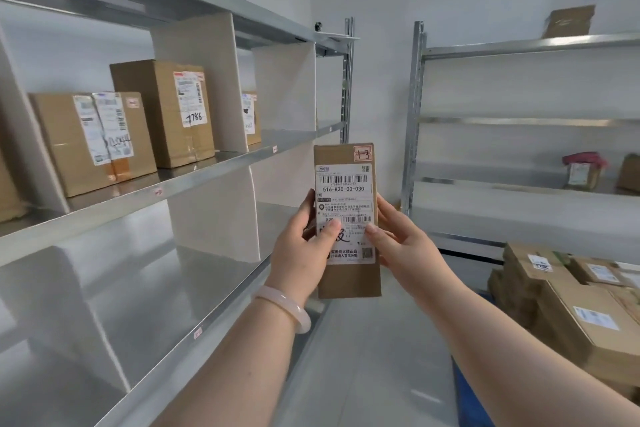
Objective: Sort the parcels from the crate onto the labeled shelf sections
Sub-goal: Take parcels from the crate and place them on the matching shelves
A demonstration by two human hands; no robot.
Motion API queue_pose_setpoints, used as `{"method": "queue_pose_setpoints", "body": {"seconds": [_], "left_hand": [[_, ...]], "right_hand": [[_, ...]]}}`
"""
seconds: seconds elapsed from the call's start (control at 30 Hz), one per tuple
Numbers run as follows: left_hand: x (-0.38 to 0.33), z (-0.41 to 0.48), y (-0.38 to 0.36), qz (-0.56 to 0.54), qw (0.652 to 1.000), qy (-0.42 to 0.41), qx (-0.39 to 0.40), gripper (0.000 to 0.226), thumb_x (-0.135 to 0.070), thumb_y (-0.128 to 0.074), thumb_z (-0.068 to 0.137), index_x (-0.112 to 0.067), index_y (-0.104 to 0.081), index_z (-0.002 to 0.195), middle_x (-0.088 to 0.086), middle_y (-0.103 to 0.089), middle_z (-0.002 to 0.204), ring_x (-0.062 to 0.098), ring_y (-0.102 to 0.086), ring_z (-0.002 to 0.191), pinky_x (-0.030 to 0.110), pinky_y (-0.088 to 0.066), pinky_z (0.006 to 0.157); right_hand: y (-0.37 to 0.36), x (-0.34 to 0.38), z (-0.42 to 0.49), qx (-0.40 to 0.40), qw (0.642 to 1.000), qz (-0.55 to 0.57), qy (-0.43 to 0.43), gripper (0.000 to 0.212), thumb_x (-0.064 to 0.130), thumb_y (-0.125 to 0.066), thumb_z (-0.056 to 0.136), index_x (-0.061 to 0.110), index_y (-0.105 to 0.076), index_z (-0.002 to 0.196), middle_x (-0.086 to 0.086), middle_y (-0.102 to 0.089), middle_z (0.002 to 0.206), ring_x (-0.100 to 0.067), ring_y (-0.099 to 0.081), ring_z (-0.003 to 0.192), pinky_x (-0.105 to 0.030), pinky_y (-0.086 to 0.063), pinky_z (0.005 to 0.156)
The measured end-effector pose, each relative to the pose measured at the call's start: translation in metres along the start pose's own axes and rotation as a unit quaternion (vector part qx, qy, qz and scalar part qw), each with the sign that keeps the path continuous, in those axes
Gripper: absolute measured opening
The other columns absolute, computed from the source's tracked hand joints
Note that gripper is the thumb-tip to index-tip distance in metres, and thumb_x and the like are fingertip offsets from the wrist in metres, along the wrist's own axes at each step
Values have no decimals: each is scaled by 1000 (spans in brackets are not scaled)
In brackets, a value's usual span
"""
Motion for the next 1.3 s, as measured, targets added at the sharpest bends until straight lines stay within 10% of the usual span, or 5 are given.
{"method": "queue_pose_setpoints", "body": {"seconds": [0.57,1.3], "left_hand": [[72,226,-49,-3,999,-17,40,47,-40,-64,92,-44,-50,136,-17,-67,121,8,-64,109,40,-57,91],[126,442,-115,80,985,-23,-154,53,-27,-66,92,-44,-48,139,-20,-68,119,3,-64,109,37,-54,95]], "right_hand": [[31,-59,214,-39,999,-15,0,54,26,-59,96,43,-40,144,18,-60,132,-3,-60,116,-36,-51,99],[75,-128,501,178,981,9,70,64,34,-67,89,46,-37,144,21,-59,131,0,-55,121,-35,-49,101]]}}
Point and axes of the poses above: each hand's wrist, its own z-axis towards the middle knuckle, its own y-axis out of the back of the hand, x = y × z, the point moved 2 cm from there along z, towards the middle knuckle
